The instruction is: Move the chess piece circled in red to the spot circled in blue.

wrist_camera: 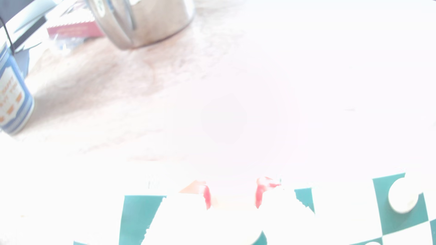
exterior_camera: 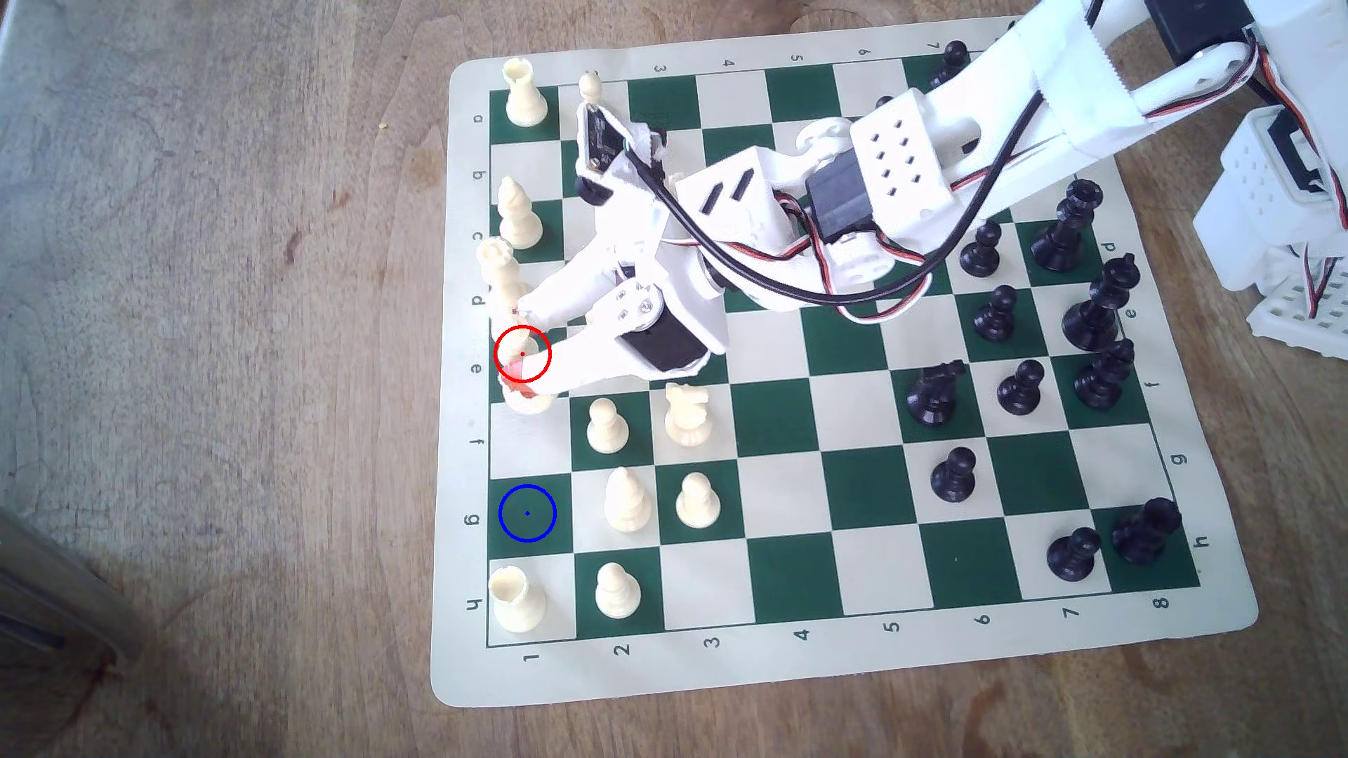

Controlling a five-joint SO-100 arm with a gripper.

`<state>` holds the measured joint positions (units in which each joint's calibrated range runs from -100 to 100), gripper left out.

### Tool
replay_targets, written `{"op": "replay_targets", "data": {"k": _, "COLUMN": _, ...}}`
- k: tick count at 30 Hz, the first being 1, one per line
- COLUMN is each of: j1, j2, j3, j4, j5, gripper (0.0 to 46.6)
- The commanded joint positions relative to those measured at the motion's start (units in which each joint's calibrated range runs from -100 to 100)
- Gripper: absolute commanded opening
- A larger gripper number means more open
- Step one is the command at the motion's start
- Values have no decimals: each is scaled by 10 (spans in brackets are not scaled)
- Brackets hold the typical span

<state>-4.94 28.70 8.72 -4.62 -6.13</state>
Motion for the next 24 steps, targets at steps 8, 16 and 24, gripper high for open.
{"op": "replay_targets", "data": {"k": 8, "j1": -31, "j2": -76, "j3": -83, "j4": 40, "j5": -2, "gripper": 2}}
{"op": "replay_targets", "data": {"k": 16, "j1": -46, "j2": -76, "j3": -101, "j4": 49, "j5": -2, "gripper": 2}}
{"op": "replay_targets", "data": {"k": 24, "j1": -71, "j2": -48, "j3": -157, "j4": 68, "j5": -2, "gripper": 2}}
